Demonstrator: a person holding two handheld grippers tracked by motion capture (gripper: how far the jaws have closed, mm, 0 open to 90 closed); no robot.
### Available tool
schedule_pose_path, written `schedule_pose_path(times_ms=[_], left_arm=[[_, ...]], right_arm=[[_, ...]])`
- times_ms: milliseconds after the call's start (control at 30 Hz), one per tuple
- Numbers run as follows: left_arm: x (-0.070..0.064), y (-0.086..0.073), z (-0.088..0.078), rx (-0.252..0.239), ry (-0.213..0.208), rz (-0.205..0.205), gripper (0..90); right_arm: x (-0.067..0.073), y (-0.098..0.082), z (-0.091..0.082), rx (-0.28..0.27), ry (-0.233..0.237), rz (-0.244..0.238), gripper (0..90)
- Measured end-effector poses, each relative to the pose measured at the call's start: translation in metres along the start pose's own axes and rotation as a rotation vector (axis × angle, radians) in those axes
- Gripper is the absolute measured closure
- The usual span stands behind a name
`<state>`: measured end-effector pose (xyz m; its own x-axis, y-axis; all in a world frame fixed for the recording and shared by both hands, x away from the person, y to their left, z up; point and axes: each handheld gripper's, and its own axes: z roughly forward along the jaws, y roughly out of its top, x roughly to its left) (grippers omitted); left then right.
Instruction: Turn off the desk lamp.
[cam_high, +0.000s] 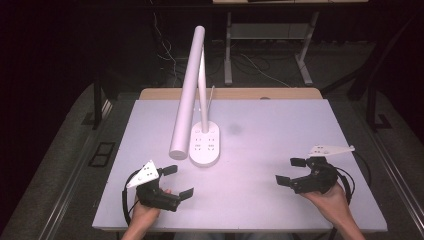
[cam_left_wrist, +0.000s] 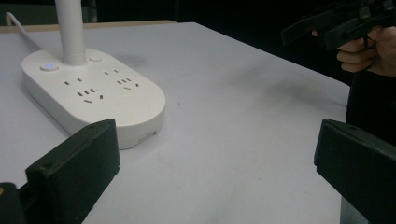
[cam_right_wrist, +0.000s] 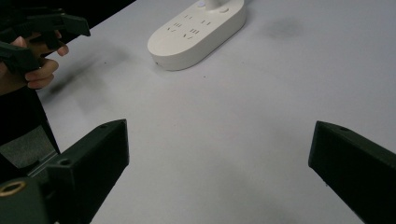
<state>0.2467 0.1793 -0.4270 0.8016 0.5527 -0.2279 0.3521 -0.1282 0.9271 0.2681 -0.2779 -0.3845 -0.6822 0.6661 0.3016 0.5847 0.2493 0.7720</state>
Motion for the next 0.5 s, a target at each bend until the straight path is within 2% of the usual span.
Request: schedule_pose_path(times_ms=[500], left_arm=[[0.000, 0.000, 0.000, -0.003, 0.000, -0.002, 0.0]], right_arm=[[0.004, 0.024, 0.012, 0.045, 0.022, -0.036, 5.1]])
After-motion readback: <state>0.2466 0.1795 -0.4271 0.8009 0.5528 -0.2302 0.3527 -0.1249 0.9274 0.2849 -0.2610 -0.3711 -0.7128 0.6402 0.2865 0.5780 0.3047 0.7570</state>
